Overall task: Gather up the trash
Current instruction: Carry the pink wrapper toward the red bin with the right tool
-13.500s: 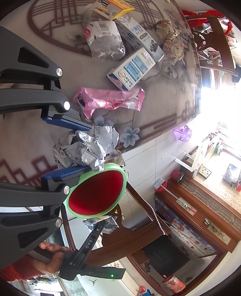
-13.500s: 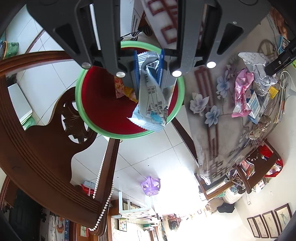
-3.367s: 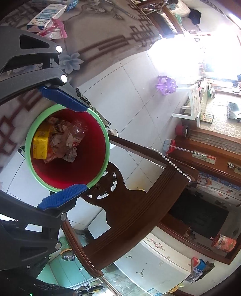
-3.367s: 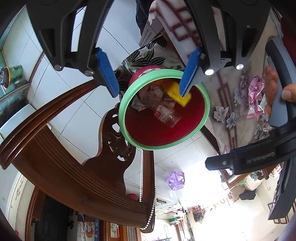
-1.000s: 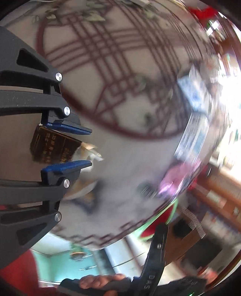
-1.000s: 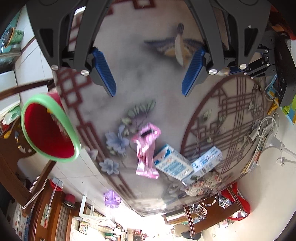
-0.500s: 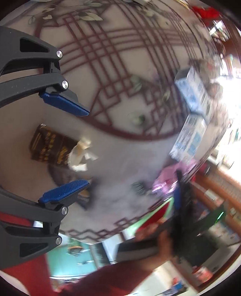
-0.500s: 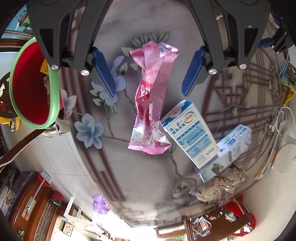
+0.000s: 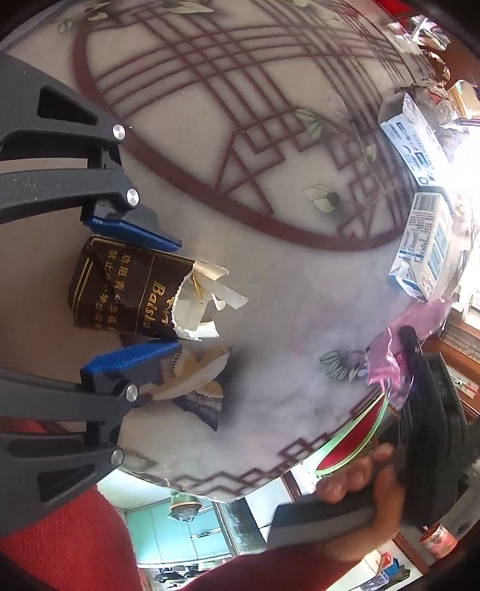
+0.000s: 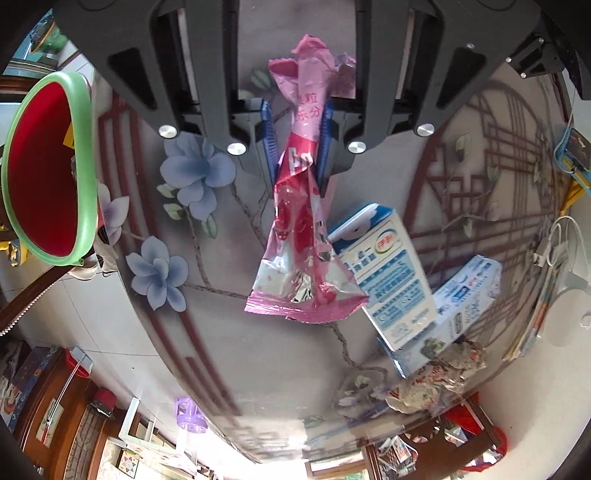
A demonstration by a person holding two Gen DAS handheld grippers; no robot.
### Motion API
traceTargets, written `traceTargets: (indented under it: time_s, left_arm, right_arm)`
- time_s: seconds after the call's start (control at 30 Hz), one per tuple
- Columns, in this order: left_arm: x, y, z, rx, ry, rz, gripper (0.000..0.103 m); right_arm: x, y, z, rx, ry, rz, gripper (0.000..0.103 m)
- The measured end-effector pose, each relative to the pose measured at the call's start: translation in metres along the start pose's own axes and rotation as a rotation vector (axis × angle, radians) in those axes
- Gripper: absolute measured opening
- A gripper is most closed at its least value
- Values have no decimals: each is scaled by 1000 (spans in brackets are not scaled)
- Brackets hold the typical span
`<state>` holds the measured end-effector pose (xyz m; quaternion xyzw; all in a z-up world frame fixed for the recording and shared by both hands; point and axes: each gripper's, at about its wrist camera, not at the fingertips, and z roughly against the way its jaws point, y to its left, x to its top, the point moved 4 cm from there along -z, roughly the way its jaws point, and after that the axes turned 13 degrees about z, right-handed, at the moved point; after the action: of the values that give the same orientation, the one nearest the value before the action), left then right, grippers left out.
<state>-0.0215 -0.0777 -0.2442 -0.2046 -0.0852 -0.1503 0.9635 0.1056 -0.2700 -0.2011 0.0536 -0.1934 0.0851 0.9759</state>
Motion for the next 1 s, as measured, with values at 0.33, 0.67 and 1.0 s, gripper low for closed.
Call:
traceTargets:
  time_s: [0.33,0.67,1.0]
  left_arm:
    - [31,2,39,12,-184,132,37]
    - [86,-23,83,29,-376,232,37]
    - [101,-61,79,5,-394,235,37]
  right_arm:
    - [-26,28,67,6,-135,-19,19]
    - [-50,38,112,14,-214,-33,19]
    - [-62,20,141,23,-267,-55,19]
